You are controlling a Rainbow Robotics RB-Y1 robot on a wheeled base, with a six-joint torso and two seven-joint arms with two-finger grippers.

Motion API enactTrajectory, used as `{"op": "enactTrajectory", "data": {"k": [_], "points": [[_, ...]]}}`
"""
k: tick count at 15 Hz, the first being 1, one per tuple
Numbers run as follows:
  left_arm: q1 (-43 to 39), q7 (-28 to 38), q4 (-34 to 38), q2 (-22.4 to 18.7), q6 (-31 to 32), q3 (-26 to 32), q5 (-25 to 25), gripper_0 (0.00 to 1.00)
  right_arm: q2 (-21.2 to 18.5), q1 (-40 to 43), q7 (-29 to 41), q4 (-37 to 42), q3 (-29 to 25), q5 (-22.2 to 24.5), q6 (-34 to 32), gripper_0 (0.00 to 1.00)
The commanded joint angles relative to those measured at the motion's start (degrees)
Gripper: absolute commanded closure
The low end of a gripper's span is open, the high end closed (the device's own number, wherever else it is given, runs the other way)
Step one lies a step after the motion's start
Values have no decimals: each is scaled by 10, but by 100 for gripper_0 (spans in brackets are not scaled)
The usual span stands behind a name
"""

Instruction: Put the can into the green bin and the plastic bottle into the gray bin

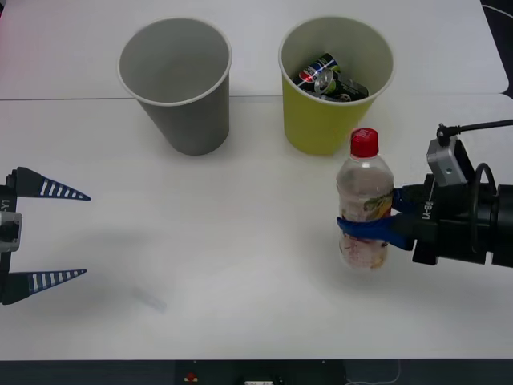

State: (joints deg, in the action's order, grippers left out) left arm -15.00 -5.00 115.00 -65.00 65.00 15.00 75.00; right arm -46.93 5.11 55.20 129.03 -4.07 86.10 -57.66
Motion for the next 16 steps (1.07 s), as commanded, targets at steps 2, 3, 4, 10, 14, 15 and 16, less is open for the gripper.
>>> {"op": "enactTrajectory", "data": {"k": [2,3,4,10,14,15,16], "points": [[0,0,0,0,0,0,0,0,0,-70,177,49,-1,79,-33,100],[0,0,0,0,0,0,0,0,0,-97,213,56,-1,97,-50,100],[0,0,0,0,0,0,0,0,0,-117,232,58,1,107,-62,100],[0,0,0,0,0,0,0,0,0,-267,244,18,56,121,-71,100],[0,0,0,0,0,0,0,0,9,-397,244,-71,118,130,-71,100],[0,0,0,0,0,0,0,0,19,-430,244,-98,129,132,-71,100],[0,0,0,0,0,0,0,0,33,-459,244,-126,139,137,-71,100]]}}
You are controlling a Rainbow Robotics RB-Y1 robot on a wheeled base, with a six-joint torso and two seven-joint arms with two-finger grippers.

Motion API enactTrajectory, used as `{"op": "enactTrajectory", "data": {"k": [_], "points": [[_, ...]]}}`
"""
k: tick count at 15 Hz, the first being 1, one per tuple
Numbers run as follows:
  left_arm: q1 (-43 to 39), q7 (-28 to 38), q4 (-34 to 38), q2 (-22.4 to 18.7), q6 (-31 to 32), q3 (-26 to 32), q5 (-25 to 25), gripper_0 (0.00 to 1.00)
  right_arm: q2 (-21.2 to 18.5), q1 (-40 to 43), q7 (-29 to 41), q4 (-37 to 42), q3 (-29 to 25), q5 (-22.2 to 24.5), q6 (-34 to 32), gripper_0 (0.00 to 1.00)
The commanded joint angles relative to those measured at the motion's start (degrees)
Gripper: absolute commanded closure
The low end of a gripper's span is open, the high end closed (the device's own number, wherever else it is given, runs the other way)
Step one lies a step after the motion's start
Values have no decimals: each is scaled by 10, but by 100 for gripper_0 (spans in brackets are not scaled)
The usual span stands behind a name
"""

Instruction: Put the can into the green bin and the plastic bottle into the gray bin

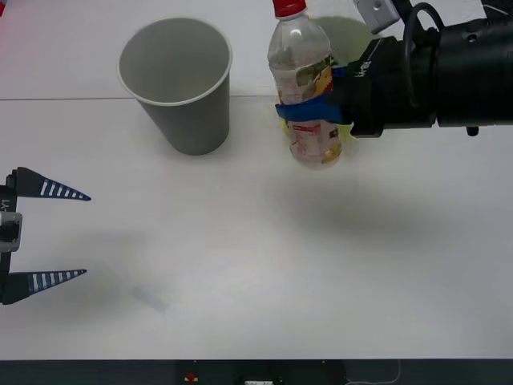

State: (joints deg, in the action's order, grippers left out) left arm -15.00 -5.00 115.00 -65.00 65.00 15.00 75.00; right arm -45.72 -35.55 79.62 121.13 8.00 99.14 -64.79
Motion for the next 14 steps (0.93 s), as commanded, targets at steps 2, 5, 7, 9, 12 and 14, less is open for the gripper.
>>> {"op": "enactTrajectory", "data": {"k": [2,5,7,9,12,14], "points": [[0,0,0,0,0,0,0,0,42,-105,0,-100,40,18,-1,100],[0,0,0,0,0,0,0,0,80,-190,-1,-192,80,42,-1,100],[0,0,0,0,0,0,0,0,122,-243,-3,-250,97,92,-1,100],[0,0,0,0,0,0,0,0,165,-293,-3,-320,113,136,-1,100],[0,0,0,0,0,0,0,0,228,-351,-7,-417,127,193,-1,100],[0,0,0,0,0,0,0,0,266,-378,-21,-474,128,222,3,100]]}}
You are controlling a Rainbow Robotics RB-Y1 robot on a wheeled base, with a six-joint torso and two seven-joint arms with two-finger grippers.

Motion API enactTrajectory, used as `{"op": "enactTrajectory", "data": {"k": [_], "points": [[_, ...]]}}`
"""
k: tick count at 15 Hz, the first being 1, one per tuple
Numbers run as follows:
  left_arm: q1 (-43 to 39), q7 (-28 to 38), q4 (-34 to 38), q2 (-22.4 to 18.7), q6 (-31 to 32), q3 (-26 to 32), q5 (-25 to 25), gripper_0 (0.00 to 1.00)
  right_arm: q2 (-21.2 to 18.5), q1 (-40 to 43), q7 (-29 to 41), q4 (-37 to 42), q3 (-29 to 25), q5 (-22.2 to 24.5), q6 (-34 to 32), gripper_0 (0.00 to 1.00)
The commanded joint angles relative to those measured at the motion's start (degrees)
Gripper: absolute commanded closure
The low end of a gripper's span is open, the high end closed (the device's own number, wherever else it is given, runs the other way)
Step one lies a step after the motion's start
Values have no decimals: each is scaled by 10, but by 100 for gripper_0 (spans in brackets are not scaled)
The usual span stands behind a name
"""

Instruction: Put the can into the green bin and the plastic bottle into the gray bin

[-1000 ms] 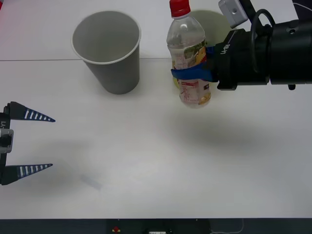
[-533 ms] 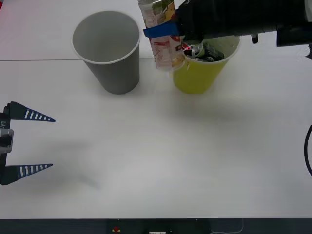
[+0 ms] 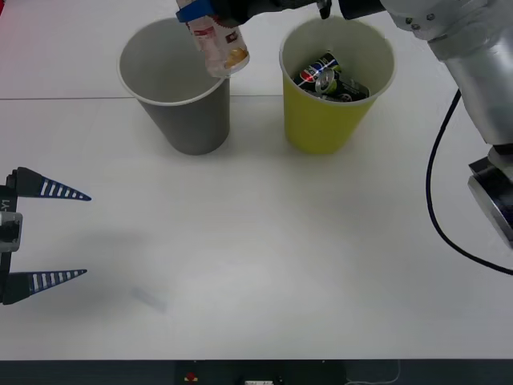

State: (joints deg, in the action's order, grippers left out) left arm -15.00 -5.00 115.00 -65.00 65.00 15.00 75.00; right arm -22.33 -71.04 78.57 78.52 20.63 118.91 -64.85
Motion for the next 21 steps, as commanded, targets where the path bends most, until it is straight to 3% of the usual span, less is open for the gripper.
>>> {"op": "enactTrajectory", "data": {"k": [1,5,10,11,12,13,14,15,19,21], "points": [[0,0,0,0,0,0,0,0,47,-37,-10,-74,9,31,17,100],[0,0,0,0,0,0,0,0,84,-55,-14,-154,57,45,126,100],[0,0,0,0,0,0,0,0,98,-60,-32,-189,69,51,156,100],[0,0,0,0,0,0,0,0,98,-60,-32,-189,70,51,156,91],[0,0,0,0,0,0,0,0,99,-60,-32,-189,70,51,155,72],[0,0,0,0,0,0,0,0,98,-60,-32,-189,70,51,155,31],[0,0,0,0,0,0,0,0,98,-60,-32,-189,70,51,156,6],[0,0,0,0,0,0,0,0,98,-60,-32,-189,70,48,155,0],[0,0,0,0,0,0,0,0,91,-60,-39,-187,70,29,153,0],[0,0,0,0,0,0,0,0,66,-55,-39,-146,65,22,115,0]]}}
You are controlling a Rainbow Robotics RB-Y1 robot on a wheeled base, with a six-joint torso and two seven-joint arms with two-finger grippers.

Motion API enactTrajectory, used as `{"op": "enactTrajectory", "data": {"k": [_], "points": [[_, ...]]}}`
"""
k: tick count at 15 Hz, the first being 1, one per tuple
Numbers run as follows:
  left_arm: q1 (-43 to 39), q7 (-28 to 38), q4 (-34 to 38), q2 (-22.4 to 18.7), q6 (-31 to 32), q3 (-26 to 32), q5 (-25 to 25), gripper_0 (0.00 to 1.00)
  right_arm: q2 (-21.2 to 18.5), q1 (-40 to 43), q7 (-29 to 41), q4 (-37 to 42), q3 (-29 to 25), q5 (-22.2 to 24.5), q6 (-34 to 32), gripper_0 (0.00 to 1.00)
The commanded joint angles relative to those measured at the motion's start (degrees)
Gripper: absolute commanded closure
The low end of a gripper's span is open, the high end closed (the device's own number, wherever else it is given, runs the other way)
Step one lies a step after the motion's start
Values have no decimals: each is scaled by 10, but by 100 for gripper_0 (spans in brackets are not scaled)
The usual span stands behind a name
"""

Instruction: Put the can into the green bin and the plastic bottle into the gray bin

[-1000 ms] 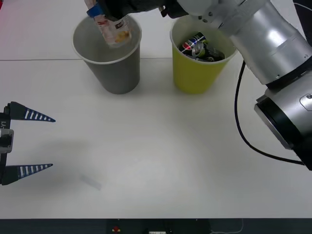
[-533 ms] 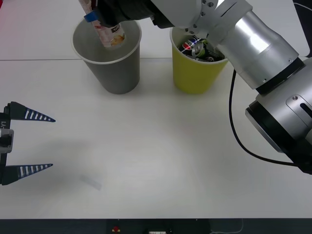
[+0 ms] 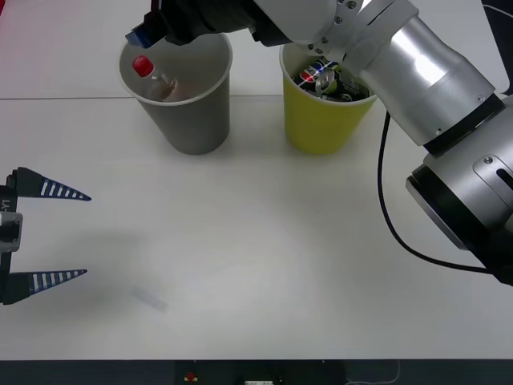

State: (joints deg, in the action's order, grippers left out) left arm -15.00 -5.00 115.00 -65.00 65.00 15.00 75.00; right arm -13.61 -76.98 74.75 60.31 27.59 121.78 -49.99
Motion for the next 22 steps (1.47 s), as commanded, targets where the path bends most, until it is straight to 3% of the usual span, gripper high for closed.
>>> {"op": "enactTrajectory", "data": {"k": [1,7,13,18,22], "points": [[0,0,0,0,0,0,0,0,-34,17,-2,66,-18,-8,-61,0],[0,0,0,0,0,0,0,0,-128,172,-25,347,-104,-50,-169,0],[0,0,0,0,0,0,0,0,-243,402,-172,561,-202,-214,-174,0],[0,0,0,0,0,0,0,0,-312,574,-307,638,-300,-354,-184,0],[0,0,0,0,0,0,0,0,-314,653,-404,639,-397,-415,-278,0]]}}
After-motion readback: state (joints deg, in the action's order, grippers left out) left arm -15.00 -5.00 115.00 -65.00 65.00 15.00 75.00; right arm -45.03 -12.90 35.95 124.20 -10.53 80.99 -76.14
